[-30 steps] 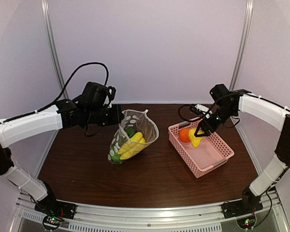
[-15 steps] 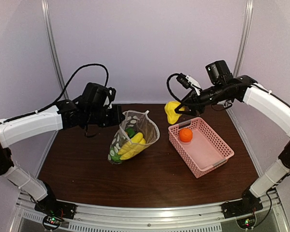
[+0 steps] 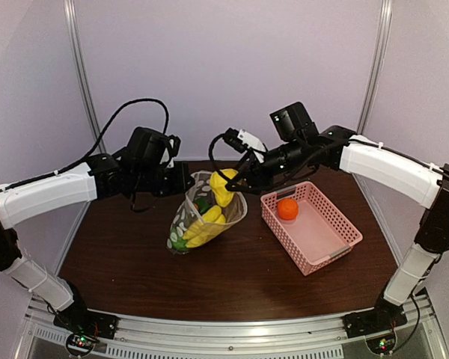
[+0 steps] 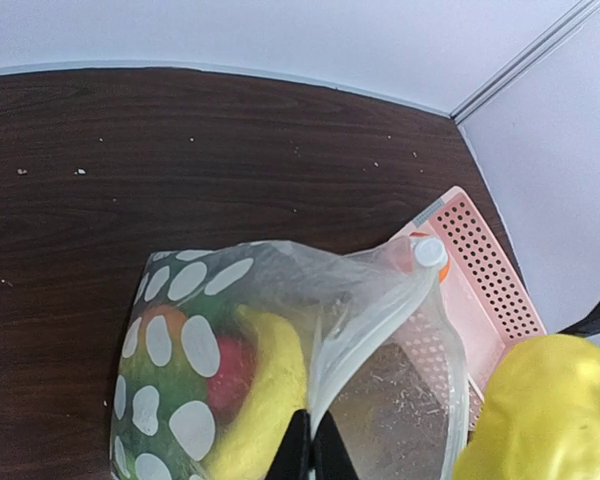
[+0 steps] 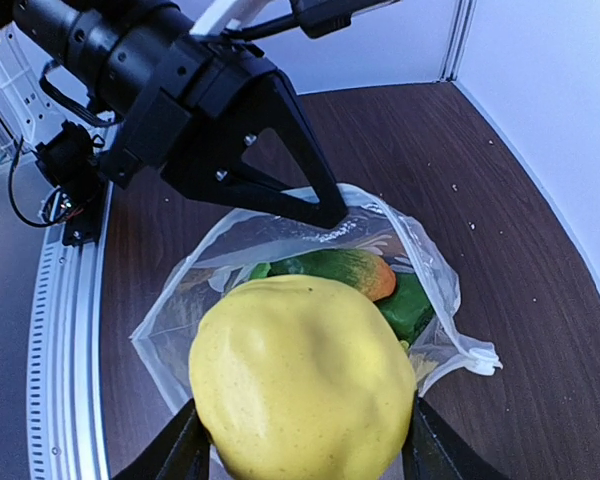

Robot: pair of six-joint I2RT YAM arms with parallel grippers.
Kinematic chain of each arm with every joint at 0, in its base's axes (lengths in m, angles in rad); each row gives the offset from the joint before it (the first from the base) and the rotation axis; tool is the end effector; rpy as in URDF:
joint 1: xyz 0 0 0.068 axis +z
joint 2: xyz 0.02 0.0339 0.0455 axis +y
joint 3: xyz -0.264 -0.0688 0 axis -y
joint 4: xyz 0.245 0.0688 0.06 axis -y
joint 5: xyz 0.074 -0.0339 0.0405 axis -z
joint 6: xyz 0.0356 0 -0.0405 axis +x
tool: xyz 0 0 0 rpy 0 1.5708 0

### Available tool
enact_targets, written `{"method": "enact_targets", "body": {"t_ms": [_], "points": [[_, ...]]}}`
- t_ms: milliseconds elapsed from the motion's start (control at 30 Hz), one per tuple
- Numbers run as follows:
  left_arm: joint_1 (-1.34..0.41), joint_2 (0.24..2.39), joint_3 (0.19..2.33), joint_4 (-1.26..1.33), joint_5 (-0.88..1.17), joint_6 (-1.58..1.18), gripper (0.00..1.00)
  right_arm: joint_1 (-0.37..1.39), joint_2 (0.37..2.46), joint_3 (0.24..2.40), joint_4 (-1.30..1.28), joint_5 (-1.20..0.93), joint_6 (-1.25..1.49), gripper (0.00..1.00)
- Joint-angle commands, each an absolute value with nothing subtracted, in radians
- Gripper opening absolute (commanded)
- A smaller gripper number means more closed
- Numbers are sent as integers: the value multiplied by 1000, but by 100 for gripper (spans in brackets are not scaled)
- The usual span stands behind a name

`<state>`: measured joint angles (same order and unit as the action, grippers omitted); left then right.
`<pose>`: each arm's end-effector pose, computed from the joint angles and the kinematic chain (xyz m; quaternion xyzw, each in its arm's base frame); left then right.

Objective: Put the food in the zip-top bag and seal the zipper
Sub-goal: Place the fake fruit in the zipper food storage bag.

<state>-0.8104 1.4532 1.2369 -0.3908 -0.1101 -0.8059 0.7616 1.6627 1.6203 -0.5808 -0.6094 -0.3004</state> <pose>0.2310 -0.2372 0.3193 -0.0235 0.8849 -0.3009 0.3549 0.2576 0.2738 0.3657 -0.5479 0.6627 0.3594 0.3627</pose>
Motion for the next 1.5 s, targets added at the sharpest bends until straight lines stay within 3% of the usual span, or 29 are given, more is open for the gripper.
{"method": "enact_targets", "body": {"t_ms": [0, 567, 933, 1067, 1300, 1467], "points": [[-802, 1456, 1300, -400, -114, -772, 0, 818, 1715, 1654, -518, -467, -432, 54], [-802, 1428, 1315, -451, -169, -728, 0, 882, 1805, 1560, -277, -278, -618, 54], [-802, 1442, 1335, -458, -144, -729, 0, 904, 1868, 1506, -146, -216, -678, 60], [-802, 1448, 1350, -473, -144, -723, 0, 911, 1914, 1508, -85, -151, -657, 66], [-802, 1430, 1326, -470, -156, -735, 0, 911, 1907, 1505, -74, -133, -612, 94], [-801, 1433, 1320, -466, -158, -733, 0, 910, 1808, 1510, -146, -190, -540, 95]]}}
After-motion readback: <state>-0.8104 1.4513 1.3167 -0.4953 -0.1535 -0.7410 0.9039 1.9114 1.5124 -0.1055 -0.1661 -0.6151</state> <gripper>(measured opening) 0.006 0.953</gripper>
